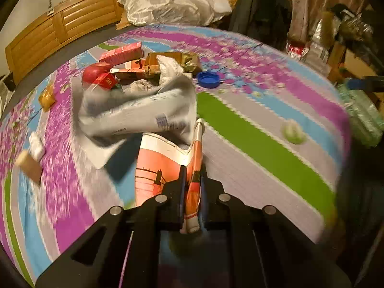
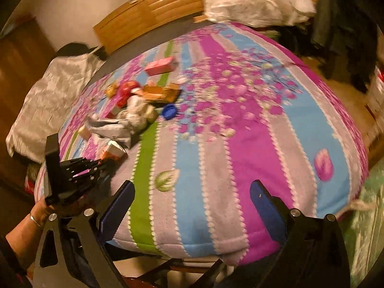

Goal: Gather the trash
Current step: 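Grasp the orange-white wrapper with left gripper while right grasps the silver packet, then carry both wrappers over the green bin and open both grippers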

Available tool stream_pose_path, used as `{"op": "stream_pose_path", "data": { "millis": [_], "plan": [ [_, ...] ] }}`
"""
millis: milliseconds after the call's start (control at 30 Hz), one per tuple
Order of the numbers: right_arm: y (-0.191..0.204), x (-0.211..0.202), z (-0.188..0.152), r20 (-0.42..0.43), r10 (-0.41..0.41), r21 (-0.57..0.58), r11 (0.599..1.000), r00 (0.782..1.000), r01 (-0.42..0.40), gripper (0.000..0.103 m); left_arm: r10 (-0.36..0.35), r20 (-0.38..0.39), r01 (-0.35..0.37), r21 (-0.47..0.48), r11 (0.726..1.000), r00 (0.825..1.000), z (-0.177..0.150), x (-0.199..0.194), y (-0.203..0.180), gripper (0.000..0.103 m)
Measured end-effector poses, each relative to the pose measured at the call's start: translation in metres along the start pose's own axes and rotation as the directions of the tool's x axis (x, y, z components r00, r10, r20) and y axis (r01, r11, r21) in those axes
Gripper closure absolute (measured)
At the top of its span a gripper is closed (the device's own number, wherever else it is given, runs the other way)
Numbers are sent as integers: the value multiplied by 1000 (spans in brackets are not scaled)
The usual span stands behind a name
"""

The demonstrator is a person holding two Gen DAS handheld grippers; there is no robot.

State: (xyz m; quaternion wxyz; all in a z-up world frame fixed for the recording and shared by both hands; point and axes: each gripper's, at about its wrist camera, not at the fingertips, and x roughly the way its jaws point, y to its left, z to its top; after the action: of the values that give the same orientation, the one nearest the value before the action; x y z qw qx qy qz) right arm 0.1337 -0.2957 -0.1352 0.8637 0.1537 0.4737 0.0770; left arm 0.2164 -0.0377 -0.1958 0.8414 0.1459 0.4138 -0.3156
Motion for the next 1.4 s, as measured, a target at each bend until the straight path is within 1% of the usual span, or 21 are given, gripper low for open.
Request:
{"op": "stream_pose_path", "data": {
  "millis": [133, 200, 267, 333, 400, 467, 533, 600, 633, 667, 700, 733, 767, 833, 867, 900, 967, 1033, 1100, 1200, 1400],
  "plan": [
    [45, 23, 14, -17, 45, -168, 985, 999, -48, 14, -35, 18, 36, -64, 997, 999, -27, -38, -6, 95],
    [74, 39, 23, -29, 88, -261, 961, 996, -92, 16, -39, 34, 42, -112, 993, 999, -41, -58, -6, 95],
    [103, 54, 32, -35, 127, -349, 928, 991, -132, 21, -26, 45, 32, -147, 989, 999, -50, -70, -4, 95],
    [131, 69, 43, -21, 140, -430, 892, 990, -135, 22, 1, 50, 8, -189, 982, 999, -59, -81, 1, 95],
    [161, 89, 55, -21, 143, -525, 841, 990, -132, 27, 29, 57, -16, -230, 973, 998, -65, -88, 9, 95],
    [187, 114, 61, -22, 98, -623, 777, 995, -90, 36, 63, 67, -42, -276, 960, 996, -71, -96, 18, 95],
    [207, 145, 61, -20, 25, -709, 704, 999, -32, 36, 78, 81, -50, -305, 951, 994, -77, -103, 26, 95],
    [214, 171, 60, -23, -48, -743, 670, 999, 15, 45, 92, 86, -60, -319, 946, 992, -76, -104, 31, 95],
    [214, 189, 59, -47, -98, -756, 654, 994, 29, 49, 100, 87, -67, -323, 944, 991, -78, -106, 34, 95],
    [211, 203, 57, -62, -132, -762, 646, 989, 39, 67, 103, 89, -69, -326, 943, 991, -78, -106, 36, 95],
    [209, 212, 54, -66, -164, -765, 642, 984, 56, 75, 111, 91, -76, -330, 941, 990, -79, -107, 38, 95],
    [207, 211, 53, -41, -163, -758, 648, 986, 75, 78, 119, 90, -83, -332, 940, 989, -80, -110, 38, 95],
    [206, 205, 54, -46, -139, -740, 670, 989, 60, 81, 130, 88, -93, -333, 938, 988, -80, -111, 38, 95],
    [204, 186, 55, -56, -61, -696, 718, 997, 5, 82, 154, 88, -117, -336, 935, 984, -79, -112, 40, 95],
    [203, 164, 56, -48, 2, -666, 745, 999, -33, 82, 163, 92, -123, -341, 932, 982, -78, -113, 41, 95],
    [204, 154, 55, -52, 37, -642, 764, 998, -62, 82, 169, 96, -126, -346, 930, 981, -77, -114, 41, 95],
    [197, 119, 56, -59, 140, -552, 821, 988, -149, 82, 190, 101, -141, -362, 921, 977, -71, -117, 41, 95],
    [192, 93, 50, -49, 180, -501, 846, 982, -181, 82, 211, 108, -157, -371, 915, 971, -62, -119, 39, 95],
    [181, 64, 43, -26, 203, -442, 876, 979, -193, 82, 230, 114, -172, -379, 909, 967, -53, -120, 35, 95],
    [166, 29, 32, 8, 199, -375, 909, 980, -182, 82, 251, 112, -192, -379, 905, 962, -37, -121, 26, 95],
    [130, -33, 3, 73, 137, -266, 957, 988, -113, 82, 273, 68, -228, -381, 896, 960, -4, -111, 3, 95]
  ]
}}
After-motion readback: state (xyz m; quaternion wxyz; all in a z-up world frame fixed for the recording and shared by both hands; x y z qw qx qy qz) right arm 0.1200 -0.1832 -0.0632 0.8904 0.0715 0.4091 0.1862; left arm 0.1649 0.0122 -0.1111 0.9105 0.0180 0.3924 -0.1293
